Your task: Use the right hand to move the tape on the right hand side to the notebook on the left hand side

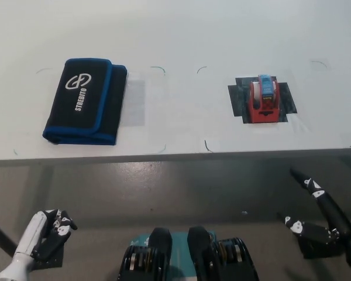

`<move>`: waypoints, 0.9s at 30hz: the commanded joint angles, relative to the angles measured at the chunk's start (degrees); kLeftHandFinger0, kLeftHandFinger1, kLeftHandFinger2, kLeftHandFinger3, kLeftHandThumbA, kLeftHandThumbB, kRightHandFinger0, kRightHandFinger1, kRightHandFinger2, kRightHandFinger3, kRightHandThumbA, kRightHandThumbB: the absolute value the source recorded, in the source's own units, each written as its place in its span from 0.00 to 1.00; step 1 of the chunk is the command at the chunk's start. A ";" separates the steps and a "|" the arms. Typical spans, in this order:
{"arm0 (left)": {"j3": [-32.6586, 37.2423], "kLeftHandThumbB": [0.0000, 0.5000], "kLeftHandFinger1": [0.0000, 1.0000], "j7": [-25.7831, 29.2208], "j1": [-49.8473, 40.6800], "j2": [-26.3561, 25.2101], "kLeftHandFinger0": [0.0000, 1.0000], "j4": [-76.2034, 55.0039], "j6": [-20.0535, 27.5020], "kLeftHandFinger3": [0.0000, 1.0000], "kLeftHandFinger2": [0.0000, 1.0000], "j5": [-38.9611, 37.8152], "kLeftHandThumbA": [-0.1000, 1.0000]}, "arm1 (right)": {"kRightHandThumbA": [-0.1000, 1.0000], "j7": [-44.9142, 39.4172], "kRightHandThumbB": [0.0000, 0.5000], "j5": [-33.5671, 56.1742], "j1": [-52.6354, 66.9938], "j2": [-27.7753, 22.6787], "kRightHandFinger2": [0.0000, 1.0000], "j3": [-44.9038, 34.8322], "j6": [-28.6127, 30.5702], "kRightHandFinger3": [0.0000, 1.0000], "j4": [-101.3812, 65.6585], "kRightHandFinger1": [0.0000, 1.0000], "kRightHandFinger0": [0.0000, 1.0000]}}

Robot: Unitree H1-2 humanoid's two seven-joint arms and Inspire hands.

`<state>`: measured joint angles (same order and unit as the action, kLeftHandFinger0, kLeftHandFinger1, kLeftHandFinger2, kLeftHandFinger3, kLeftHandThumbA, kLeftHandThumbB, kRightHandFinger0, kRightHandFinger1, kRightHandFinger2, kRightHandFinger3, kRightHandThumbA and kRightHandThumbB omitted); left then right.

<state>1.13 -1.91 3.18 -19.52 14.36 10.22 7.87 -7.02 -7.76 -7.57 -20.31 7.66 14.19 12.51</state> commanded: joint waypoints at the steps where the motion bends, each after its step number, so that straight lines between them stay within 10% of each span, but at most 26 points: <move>1: -0.38 0.45 0.00 -0.37 1.06 -0.73 0.00 -1.51 1.76 0.28 0.08 0.42 0.50 | 0.72 -0.05 0.28 1.64 -1.24 0.35 1.00 -1.82 2.31 1.00 -3.27 1.00 1.00; 8: -0.29 0.47 0.06 -0.62 1.33 -1.03 0.08 -1.27 2.34 0.30 0.16 0.55 0.53 | 0.70 3.81 0.52 -1.41 -2.10 0.80 1.00 -6.15 1.86 1.00 -6.72 1.00 1.00; 13: -0.48 0.48 0.07 -0.01 1.89 -0.87 0.08 -1.39 1.87 0.32 0.18 1.23 0.56 | 0.62 4.12 0.48 -2.67 -6.44 0.17 1.00 -7.90 1.18 1.00 -8.13 1.00 1.00; 27: -0.55 0.44 0.05 -0.35 1.94 -0.93 0.06 -1.19 1.83 0.32 0.18 1.44 0.52 | 0.59 1.98 0.76 -1.12 -19.44 -0.33 1.00 -9.59 -2.32 1.00 -5.00 1.00 1.00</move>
<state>0.99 -1.98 3.99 -19.55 14.34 10.61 9.00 -5.07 -10.10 -22.91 -19.51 -0.83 12.60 7.21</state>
